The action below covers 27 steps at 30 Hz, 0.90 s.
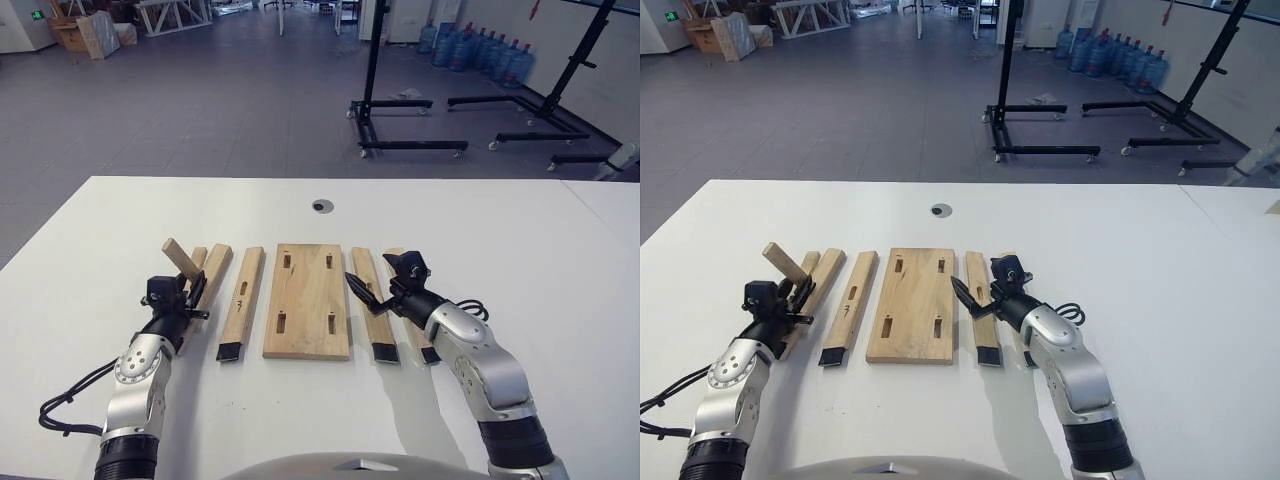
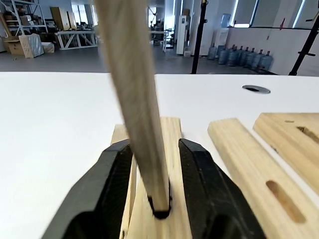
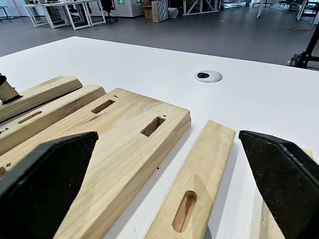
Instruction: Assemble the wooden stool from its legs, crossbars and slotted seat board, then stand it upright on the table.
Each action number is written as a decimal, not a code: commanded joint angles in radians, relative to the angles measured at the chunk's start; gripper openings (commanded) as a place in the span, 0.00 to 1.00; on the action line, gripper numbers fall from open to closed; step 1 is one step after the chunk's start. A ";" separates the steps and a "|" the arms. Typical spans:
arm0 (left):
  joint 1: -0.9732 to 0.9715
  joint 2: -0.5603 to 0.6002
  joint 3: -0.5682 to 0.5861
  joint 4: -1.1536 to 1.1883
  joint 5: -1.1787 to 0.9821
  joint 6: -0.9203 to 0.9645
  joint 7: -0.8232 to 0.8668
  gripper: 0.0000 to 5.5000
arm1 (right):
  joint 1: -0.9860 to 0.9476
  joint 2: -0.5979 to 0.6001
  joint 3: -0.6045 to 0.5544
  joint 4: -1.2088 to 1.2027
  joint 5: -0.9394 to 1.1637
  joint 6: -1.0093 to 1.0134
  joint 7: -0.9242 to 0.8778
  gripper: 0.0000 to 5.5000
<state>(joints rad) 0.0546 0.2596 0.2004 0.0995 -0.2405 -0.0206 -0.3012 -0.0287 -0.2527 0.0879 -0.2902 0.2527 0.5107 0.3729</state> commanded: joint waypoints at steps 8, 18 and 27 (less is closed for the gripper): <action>-0.079 0.013 0.014 -0.149 -0.027 0.119 0.036 0.56 | -0.013 0.001 -0.002 -0.004 -0.003 -0.003 -0.001 0.95; -0.214 0.072 0.067 -0.305 -0.063 0.290 0.081 0.56 | -0.015 0.010 0.004 -0.006 -0.005 -0.005 -0.005 0.95; -0.374 0.117 0.094 -0.330 -0.092 0.411 0.103 0.56 | -0.018 0.019 0.006 0.001 -0.013 -0.012 -0.006 0.95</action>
<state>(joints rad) -0.2820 0.3490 0.2800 -0.2386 -0.3191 0.3577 -0.1951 -0.0315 -0.2340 0.0888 -0.2899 0.2445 0.5001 0.3715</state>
